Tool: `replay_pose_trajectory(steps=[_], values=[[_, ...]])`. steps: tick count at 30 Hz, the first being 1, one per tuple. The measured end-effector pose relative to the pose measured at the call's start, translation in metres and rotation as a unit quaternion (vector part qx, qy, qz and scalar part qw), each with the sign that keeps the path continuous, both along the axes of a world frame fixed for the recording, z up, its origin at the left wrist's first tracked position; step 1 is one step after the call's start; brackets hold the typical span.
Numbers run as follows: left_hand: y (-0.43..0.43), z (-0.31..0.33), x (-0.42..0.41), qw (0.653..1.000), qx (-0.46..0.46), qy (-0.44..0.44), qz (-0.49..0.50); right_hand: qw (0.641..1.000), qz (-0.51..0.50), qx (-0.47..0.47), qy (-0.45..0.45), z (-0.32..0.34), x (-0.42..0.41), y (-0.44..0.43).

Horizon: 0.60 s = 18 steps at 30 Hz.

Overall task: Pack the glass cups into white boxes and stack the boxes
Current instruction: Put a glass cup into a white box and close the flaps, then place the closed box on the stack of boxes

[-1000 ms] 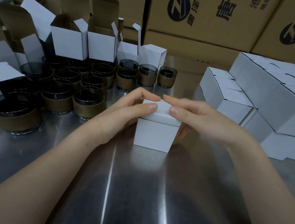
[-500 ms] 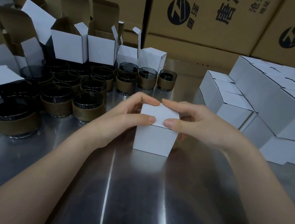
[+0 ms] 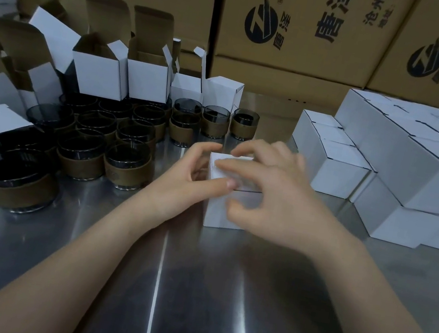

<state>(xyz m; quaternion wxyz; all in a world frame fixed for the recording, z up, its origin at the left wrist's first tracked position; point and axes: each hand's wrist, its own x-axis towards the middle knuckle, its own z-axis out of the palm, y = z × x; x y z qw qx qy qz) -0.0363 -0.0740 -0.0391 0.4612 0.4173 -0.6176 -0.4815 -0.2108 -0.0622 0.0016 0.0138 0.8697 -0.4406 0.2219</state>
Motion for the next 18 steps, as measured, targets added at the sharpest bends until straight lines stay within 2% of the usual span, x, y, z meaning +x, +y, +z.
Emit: replay_pose_trajectory(steps=[3, 13, 15, 18], values=[[0.001, -0.001, -0.003, 0.999, -0.022, -0.034, 0.026, 0.998, -0.005, 0.001, 0.064, -0.010, 0.012, 0.006], [0.005, -0.001, -0.004, 0.999, -0.008, -0.048, -0.010, 0.991, -0.113, -0.055, 0.038, -0.021, 0.007, 0.003], [0.008, -0.001, -0.007, 0.997, -0.013, -0.079, 0.005, 0.985, -0.150, -0.067, 0.057, -0.020, -0.007, 0.001], [0.010, -0.001, -0.010, 0.982, -0.069, -0.170, 0.054, 0.974, -0.208, -0.060, 0.058, -0.018, -0.031, -0.002]])
